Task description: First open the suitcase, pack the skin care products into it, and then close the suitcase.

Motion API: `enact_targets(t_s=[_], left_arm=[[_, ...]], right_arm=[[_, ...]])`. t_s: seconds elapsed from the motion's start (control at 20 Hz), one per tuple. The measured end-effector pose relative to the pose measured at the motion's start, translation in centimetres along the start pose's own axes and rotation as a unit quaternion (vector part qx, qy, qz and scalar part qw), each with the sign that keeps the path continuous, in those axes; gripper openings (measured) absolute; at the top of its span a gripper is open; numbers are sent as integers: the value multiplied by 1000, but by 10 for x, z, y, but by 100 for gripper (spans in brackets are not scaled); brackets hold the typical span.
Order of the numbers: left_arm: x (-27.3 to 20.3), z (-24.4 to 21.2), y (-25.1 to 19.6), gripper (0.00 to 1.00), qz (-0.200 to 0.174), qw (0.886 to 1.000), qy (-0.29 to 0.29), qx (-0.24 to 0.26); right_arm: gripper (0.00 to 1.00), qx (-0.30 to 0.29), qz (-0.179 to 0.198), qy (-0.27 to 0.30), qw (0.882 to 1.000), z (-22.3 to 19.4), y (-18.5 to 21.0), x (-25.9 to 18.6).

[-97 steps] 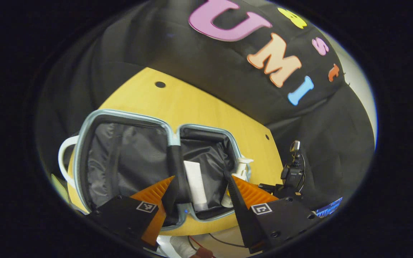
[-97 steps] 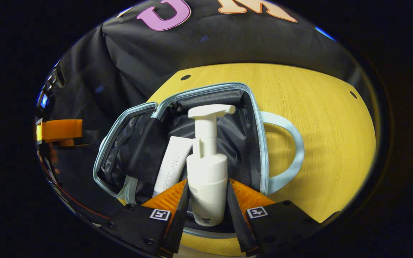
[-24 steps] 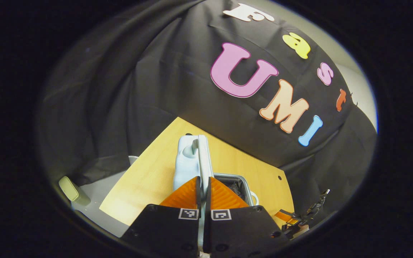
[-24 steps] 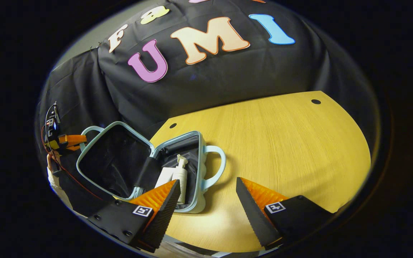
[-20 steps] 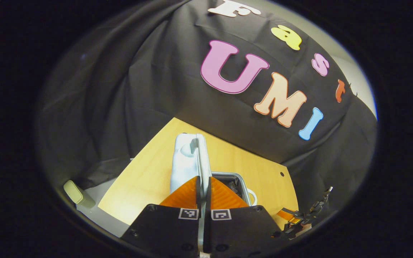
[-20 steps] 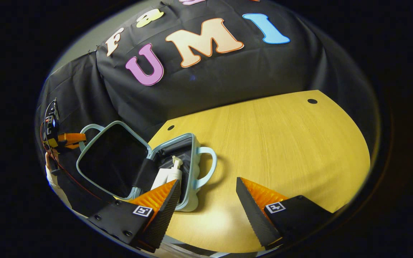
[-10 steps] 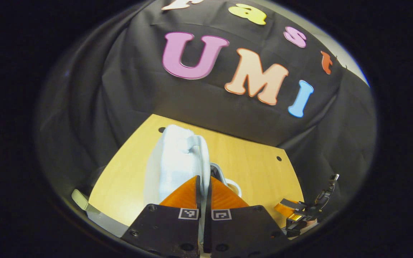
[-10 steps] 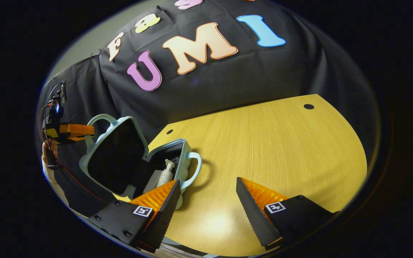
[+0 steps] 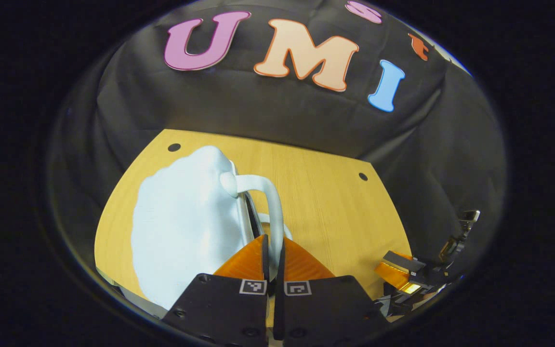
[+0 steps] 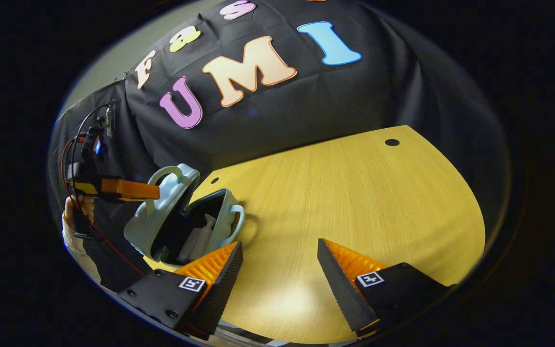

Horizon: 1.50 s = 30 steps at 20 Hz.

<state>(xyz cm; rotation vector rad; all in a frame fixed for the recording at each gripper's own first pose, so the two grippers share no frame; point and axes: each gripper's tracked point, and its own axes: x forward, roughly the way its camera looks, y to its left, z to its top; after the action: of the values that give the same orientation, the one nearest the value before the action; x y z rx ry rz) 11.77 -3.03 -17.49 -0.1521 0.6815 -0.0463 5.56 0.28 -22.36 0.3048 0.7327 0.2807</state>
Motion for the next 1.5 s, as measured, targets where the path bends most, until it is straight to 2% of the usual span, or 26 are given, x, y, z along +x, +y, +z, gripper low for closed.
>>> enact_targets(t_s=[0.35,0.65,0.85,1.0,1.1,1.15,1.25,1.35,1.5], left_arm=[[58,-36,-12,0,40,996,70,34],[80,-66,-5,0,72,987,132,55],[82,-70,-4,0,72,984,149,65],[83,-72,-7,8,70,983,151,74],[85,-76,-9,19,71,983,156,60],[82,-79,-9,29,74,983,161,55],[72,-77,-21,66,62,982,165,59],[69,-81,-24,100,70,979,172,89],[45,-85,-18,97,73,972,180,136]], right_arm=[[98,29,-12,-13,999,-4,-13,-8],[98,45,-27,-20,998,-7,-23,-16],[98,40,-43,-27,998,-6,-38,-24],[98,46,-46,-40,997,-1,-44,-32],[98,46,-48,-46,997,2,-46,-38],[98,46,-47,-49,997,3,-47,-39],[98,45,-45,-53,997,4,-47,-43],[98,43,-43,-57,996,4,-48,-46],[98,43,-39,-62,996,4,-46,-53]])
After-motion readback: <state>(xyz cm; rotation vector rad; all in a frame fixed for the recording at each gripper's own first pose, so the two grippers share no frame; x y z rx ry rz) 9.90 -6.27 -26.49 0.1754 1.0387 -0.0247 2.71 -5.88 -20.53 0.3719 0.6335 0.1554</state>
